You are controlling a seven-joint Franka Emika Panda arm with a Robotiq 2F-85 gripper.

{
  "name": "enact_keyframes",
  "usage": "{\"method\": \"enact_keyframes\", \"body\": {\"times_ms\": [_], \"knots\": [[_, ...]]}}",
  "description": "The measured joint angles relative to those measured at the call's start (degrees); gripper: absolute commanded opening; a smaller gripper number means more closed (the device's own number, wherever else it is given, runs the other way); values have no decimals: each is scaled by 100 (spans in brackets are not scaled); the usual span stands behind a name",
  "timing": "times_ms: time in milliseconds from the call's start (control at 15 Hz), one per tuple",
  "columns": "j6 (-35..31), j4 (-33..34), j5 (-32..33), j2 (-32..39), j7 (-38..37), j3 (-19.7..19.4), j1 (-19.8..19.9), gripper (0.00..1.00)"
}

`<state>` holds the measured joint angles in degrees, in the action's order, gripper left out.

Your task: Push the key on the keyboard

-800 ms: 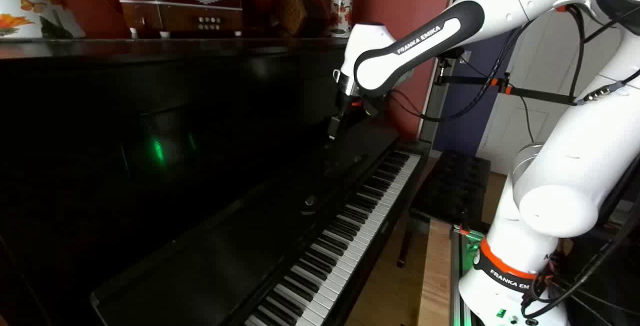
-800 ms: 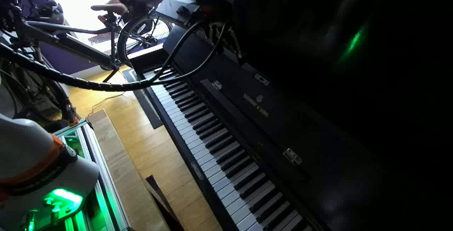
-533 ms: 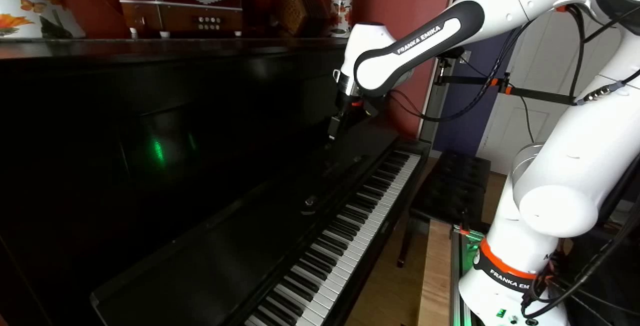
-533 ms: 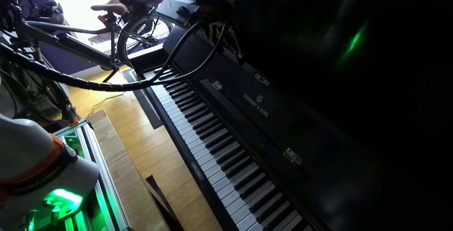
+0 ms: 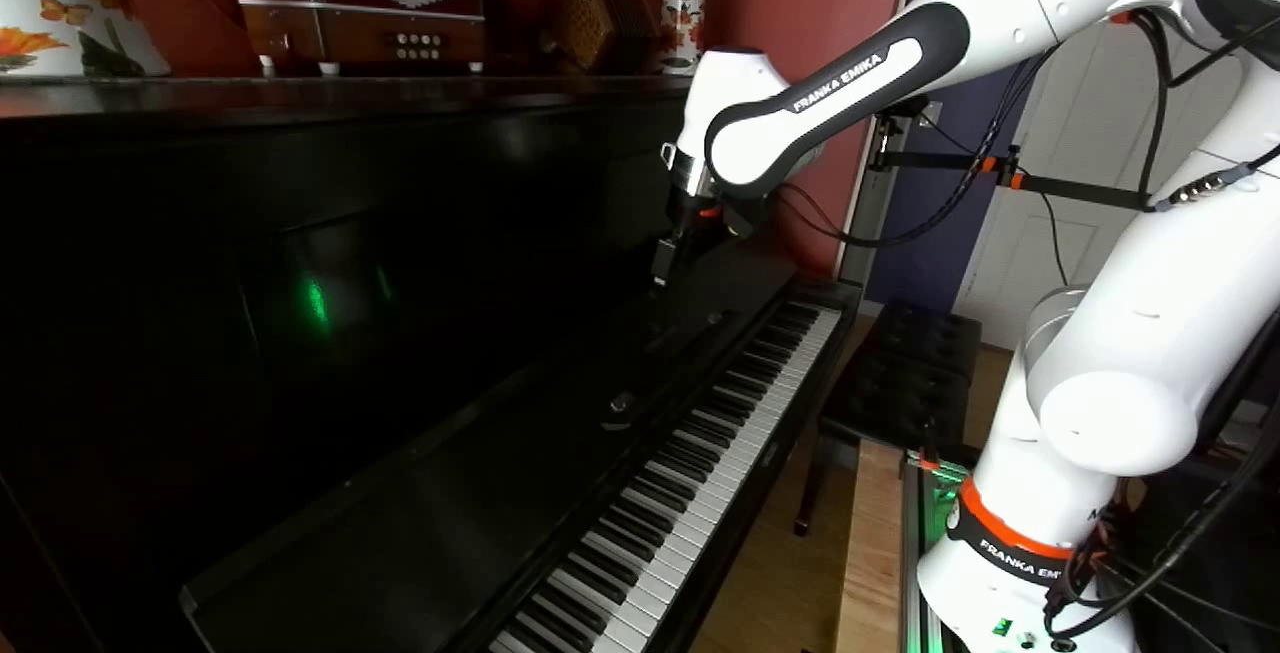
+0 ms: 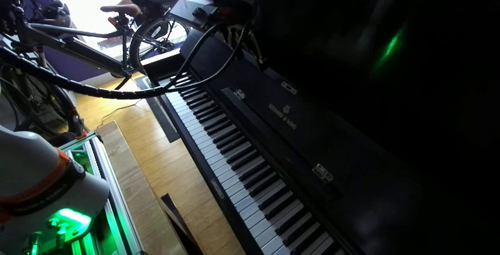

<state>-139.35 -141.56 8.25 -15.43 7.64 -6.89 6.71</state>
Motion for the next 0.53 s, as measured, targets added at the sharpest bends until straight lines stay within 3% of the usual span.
{"method": "enact_keyframes", "body": {"times_ms": [533], "knots": [[-10,-637,-415,0,-1410,1068,-765,100]]}}
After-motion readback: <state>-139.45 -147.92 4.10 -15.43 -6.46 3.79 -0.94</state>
